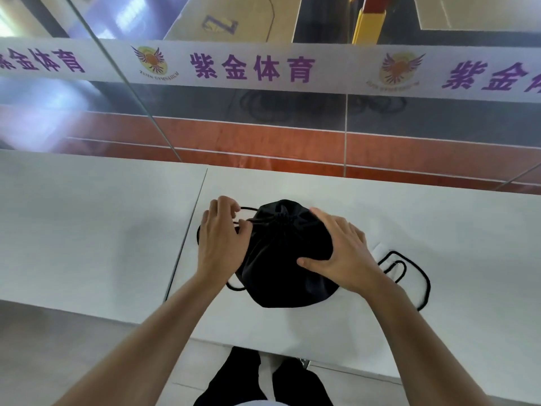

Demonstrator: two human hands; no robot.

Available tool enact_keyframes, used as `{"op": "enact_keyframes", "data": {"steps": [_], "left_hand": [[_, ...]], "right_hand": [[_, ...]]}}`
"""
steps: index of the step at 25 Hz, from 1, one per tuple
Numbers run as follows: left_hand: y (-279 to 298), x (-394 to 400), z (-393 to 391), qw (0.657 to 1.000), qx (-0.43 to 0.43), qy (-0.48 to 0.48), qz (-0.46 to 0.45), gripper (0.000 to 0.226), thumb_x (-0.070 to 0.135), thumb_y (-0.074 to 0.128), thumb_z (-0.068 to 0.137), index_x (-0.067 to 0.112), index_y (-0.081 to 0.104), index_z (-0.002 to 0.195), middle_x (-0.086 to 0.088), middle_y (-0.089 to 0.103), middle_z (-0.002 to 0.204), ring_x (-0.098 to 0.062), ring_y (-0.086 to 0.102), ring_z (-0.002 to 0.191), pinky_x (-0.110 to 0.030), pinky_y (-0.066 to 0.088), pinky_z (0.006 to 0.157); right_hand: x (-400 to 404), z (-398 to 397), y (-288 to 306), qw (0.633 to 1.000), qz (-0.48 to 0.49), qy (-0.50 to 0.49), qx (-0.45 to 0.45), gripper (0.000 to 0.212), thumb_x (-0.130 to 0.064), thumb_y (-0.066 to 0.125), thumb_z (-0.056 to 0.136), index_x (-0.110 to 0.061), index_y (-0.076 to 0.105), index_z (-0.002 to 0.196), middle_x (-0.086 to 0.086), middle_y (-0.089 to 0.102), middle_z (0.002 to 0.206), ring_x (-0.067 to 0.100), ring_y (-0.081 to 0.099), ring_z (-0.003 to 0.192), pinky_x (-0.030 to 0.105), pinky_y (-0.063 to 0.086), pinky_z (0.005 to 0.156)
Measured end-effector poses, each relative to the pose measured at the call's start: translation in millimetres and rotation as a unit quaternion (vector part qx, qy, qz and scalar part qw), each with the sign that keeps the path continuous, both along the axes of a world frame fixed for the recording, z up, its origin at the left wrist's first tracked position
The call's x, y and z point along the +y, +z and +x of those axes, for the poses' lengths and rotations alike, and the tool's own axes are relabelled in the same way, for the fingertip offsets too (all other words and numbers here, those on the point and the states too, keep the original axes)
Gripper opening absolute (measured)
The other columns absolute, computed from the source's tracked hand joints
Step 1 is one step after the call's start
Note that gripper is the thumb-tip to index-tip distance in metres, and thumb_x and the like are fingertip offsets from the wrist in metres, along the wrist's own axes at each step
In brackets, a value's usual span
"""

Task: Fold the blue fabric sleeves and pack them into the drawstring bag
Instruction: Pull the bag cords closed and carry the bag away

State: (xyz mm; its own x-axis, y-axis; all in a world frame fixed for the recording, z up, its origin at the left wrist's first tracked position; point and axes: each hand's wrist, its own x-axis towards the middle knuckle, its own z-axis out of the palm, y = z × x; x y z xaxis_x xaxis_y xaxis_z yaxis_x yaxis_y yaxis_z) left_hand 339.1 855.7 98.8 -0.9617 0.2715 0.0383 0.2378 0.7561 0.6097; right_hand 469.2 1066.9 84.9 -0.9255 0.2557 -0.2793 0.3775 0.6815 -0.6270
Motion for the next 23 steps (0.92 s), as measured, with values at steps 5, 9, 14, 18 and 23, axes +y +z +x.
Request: {"op": "enact_keyframes", "data": {"steps": [5,9,14,18,23], "left_hand": [[-22.2,-10.8,41.5,0.964,-0.227,-0.126,0.062,0.051,0.046,0.053,0.089,0.041,0.042,0.138,0.019,0.056,0.130,-0.006,0.052,0.122,-0.036,0.045,0.103],[-28.0,14.0,33.0,0.977,-0.148,-0.145,0.054,0.042,0.037,0.055,0.092,0.034,0.046,0.134,0.017,0.062,0.126,-0.013,0.056,0.119,-0.040,0.048,0.102],[-10.4,48.0,-4.2,0.978,-0.048,-0.203,0.016,0.031,0.014,0.052,0.093,0.030,0.060,0.120,0.007,0.068,0.113,-0.026,0.056,0.110,-0.046,0.043,0.101],[14.7,47.2,-2.8,0.996,-0.028,-0.082,0.010,0.020,0.027,0.059,0.095,0.028,0.056,0.115,0.000,0.053,0.114,-0.025,0.049,0.108,-0.039,0.042,0.095],[12.1,22.7,85.9,0.992,-0.081,-0.092,-0.035,0.058,0.063,0.051,0.086,0.026,0.040,0.129,0.002,0.047,0.124,-0.024,0.050,0.111,-0.039,0.047,0.089]], "right_hand": [[-6.0,11.2,-28.4,0.979,0.030,-0.183,0.086,0.059,-0.044,0.068,0.086,-0.037,0.042,0.138,-0.008,0.049,0.134,0.015,0.048,0.125,0.038,0.029,0.112],[-20.7,15.0,-23.1,0.976,-0.087,-0.180,0.087,0.021,-0.028,0.061,0.095,-0.031,0.062,0.115,-0.015,0.068,0.096,0.002,0.060,0.089,0.012,0.042,0.077],[-50.9,19.7,-1.0,0.982,-0.122,-0.103,0.102,0.026,-0.026,0.065,0.091,-0.018,0.047,0.074,-0.004,0.051,0.063,0.009,0.047,0.058,0.026,0.041,0.059],[-51.1,21.5,14.9,0.952,-0.265,-0.118,0.099,0.010,-0.016,0.064,0.093,-0.021,0.071,0.087,-0.003,0.074,0.079,0.011,0.071,0.071,0.029,0.055,0.073],[7.2,2.4,12.5,0.969,-0.044,-0.235,0.066,0.043,-0.010,0.048,0.094,-0.036,0.058,0.126,-0.001,0.066,0.114,0.022,0.065,0.104,0.034,0.050,0.085]]}}
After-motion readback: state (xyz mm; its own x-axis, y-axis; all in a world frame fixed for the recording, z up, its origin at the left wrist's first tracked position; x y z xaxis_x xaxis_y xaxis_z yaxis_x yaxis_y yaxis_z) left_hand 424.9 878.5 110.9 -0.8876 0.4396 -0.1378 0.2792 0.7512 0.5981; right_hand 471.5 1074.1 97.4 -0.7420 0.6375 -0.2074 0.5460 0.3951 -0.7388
